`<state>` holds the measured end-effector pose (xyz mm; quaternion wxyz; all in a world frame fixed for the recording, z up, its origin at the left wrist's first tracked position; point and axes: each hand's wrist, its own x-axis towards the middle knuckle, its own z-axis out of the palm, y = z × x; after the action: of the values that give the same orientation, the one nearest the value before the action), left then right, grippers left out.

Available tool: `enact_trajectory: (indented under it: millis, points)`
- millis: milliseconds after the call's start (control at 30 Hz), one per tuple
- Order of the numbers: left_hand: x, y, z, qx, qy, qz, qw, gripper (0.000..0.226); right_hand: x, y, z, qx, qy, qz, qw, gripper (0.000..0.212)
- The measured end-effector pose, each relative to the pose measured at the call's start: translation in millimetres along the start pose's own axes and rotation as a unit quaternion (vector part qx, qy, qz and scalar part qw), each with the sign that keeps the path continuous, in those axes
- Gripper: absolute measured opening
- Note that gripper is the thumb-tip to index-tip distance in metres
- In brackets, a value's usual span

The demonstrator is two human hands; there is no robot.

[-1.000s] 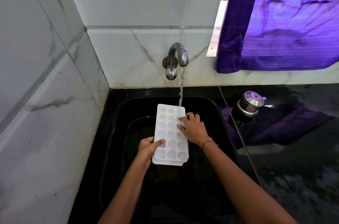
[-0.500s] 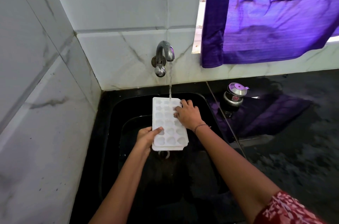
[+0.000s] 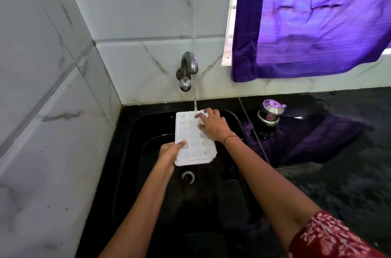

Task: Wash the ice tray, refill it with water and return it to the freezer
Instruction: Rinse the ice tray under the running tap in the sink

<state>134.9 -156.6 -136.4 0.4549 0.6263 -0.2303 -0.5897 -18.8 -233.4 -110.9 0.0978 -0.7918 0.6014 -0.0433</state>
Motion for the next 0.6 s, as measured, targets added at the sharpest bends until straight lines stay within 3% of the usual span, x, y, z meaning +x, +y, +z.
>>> enact_trajectory:
  millis: [233,433,600]
  points:
    - [-1.1,13.9,19.8,0.012,0.050,0.016,0.999,0.032,14.2,8.9,-12.5,-0.018,-0.045,-0.034,0.998,0.040]
    - [-9.3,24.9,30.6,0.020,0.056,0.036,0.998,0.018,27.1,10.3,-23.4,-0.006,-0.044,-0.053,0.998,0.044]
    - [-16.0,29.3,38.9,0.012,0.070,0.042,0.997,0.016,33.2,13.9,-29.2,-0.062,-0.034,-0.089,0.994,0.042]
